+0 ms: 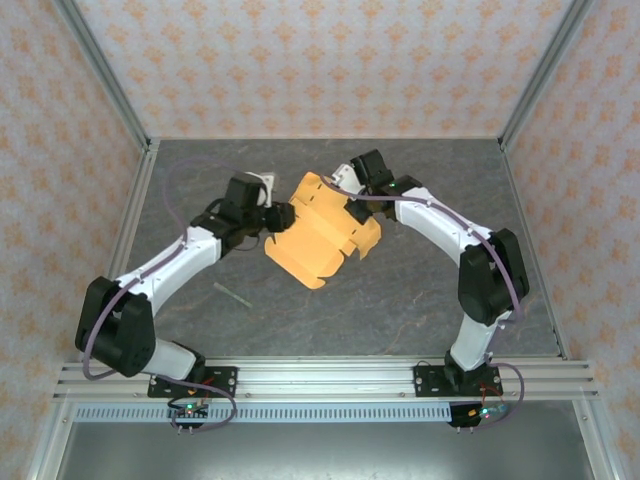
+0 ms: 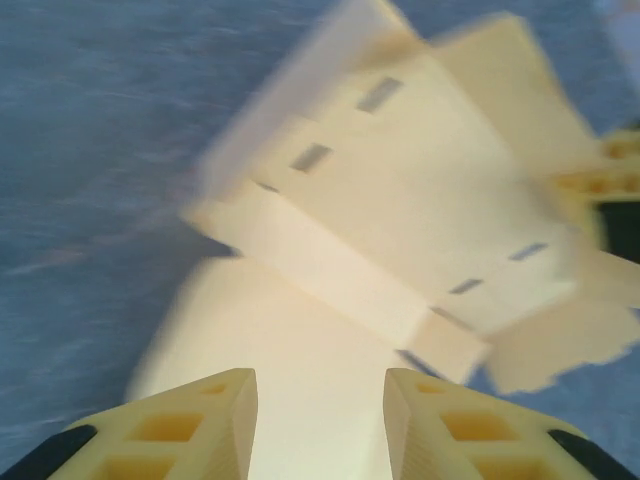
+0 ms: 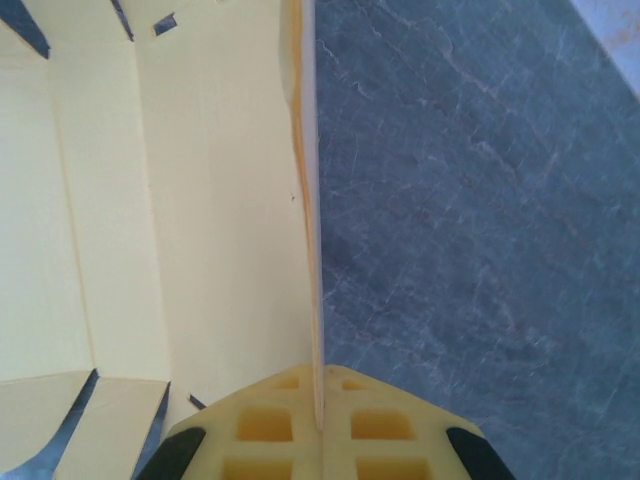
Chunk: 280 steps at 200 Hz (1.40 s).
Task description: Fold the paper box
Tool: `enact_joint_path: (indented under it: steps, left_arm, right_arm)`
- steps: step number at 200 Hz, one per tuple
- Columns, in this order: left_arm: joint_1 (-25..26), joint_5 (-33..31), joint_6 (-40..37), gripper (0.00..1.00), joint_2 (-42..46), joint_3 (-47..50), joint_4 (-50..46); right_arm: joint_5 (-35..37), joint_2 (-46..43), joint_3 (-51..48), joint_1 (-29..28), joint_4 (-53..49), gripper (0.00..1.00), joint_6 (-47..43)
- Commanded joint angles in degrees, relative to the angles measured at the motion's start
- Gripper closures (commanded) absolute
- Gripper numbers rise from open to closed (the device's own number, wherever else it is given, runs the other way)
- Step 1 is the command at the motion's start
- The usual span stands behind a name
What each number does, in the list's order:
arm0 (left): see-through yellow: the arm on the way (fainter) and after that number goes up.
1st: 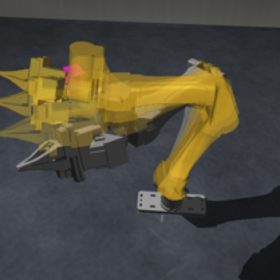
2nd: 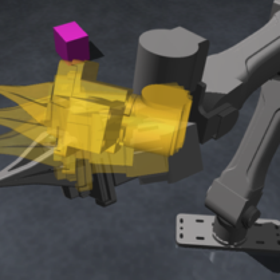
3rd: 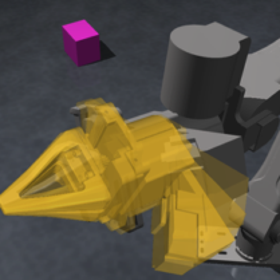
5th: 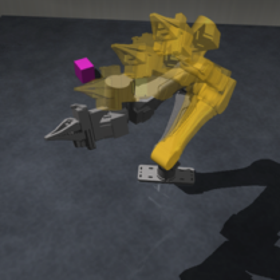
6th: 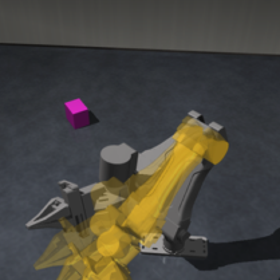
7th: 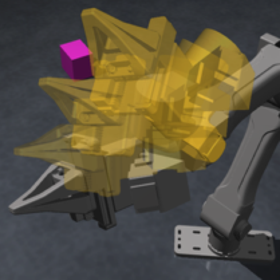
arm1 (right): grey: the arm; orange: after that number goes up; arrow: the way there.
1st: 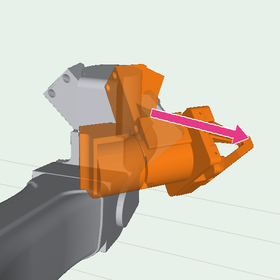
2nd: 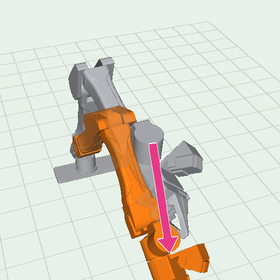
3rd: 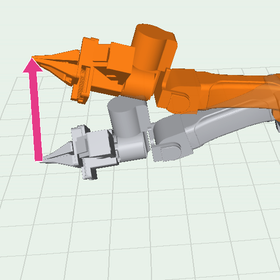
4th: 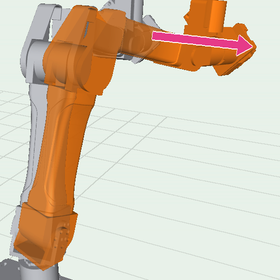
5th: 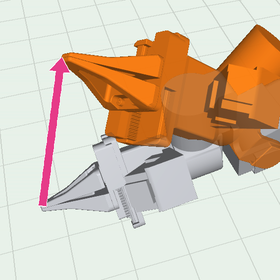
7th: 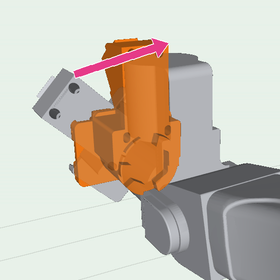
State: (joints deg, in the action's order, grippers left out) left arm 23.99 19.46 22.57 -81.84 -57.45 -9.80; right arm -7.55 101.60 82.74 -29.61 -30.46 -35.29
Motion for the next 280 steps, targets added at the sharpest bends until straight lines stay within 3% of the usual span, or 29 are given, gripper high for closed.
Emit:
enact_joint_path:
  steps: [1,47,88,142,280]
  left_arm:
    - [4.2,-0.2,13.6,0.66,-1.6,2.7,10.0]
    - [5.4,0.2,18.6,0.75,-15.3,0.0,20.9]
    - [5.5,1.4,19.3,0.83,-23.7,-5.3,23.0]
    - [5.5,-0.4,19.3,0.92,-27.2,-6.4,21.0]
    - [5.5,-3.1,19.3,0.96,-31.2,-4.7,17.4]
  right_arm:
    - [-2.0,0.1,1.5,0.7,-7.9,1.00,9.4]
    - [-3.3,0.4,2.4,1.3,-9.4,1.00,13.8]
    - [-3.1,2.4,3.3,1.8,-9.7,1.00,14.7]
    - [-2.5,3.8,4.3,1.9,-9.4,1.00,14.9]
    - [-1.4,6.0,7.4,1.8,-10.1,1.00,13.9]
